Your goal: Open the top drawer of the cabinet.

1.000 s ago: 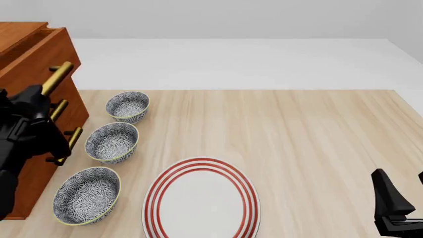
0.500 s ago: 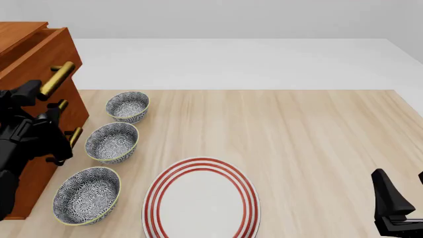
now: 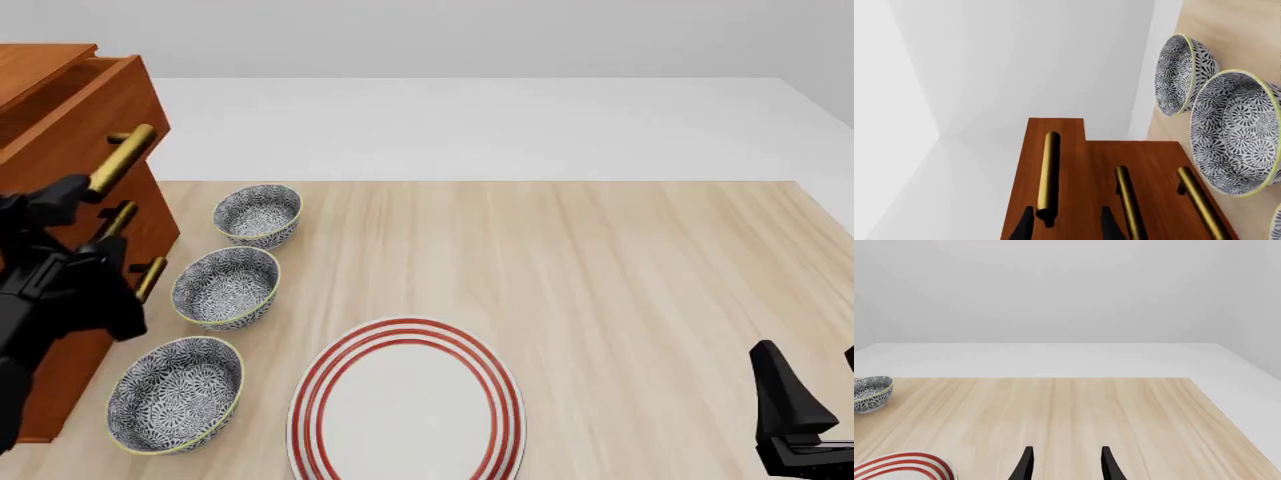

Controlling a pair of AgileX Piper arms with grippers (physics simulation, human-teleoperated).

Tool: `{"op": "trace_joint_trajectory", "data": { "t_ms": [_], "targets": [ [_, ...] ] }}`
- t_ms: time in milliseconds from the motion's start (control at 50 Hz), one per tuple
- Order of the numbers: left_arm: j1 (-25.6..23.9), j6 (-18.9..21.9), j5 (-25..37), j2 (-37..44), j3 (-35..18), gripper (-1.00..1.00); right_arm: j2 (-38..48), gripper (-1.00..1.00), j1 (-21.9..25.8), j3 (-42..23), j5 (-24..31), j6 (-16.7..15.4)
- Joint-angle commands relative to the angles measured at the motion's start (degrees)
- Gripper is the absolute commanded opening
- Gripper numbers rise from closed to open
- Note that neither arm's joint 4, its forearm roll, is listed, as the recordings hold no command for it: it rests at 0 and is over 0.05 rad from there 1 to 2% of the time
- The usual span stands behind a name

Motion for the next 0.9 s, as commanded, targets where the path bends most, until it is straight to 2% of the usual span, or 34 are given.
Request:
{"op": "trace_joint_trajectory", "data": {
  "t_ms": [20,320,460,480,540,580,680,720,740,780,820,900],
  "targets": [
    [0.1,0.3,2.1,-4.2,1.4,1.0,0.0,1.0,0.0,0.0,0.0,0.0],
    [-0.2,0.3,5.4,-10.9,4.1,1.0,0.0,1.0,0.0,0.0,0.0,0.0],
    [-1.0,-0.5,8.6,-14.7,4.0,1.0,0.0,1.0,0.0,0.0,0.0,0.0],
    [-1.6,-2.1,10.8,-16.6,3.0,1.0,0.0,1.0,0.0,0.0,0.0,0.0],
    [-1.7,-1.6,11.2,-17.3,3.7,1.0,0.0,1.0,0.0,0.0,0.0,0.0],
    [-2.4,-3.6,13.9,-19.9,2.7,1.0,0.0,1.0,0.0,0.0,0.0,0.0],
    [-2.3,-4.8,15.9,-22.3,2.7,1.0,0.0,1.0,0.0,0.0,0.0,0.0],
    [-1.9,-11.1,21.1,-24.5,-1.3,1.0,0.0,1.0,0.0,0.0,0.0,0.0],
    [-2.3,-10.5,21.3,-25.1,-0.6,1.0,0.0,1.0,0.0,0.0,0.0,0.0],
    [-1.9,-13.8,24.3,-26.7,-3.3,1.0,0.0,1.0,0.0,0.0,0.0,0.0],
    [-2.1,-15.2,25.9,-27.8,-4.4,1.0,0.0,1.0,0.0,0.0,0.0,0.0],
    [-2.1,-14.9,26.5,-28.6,-4.4,1.0,0.0,1.0,0.0,0.0,0.0,0.0]
  ]
}}
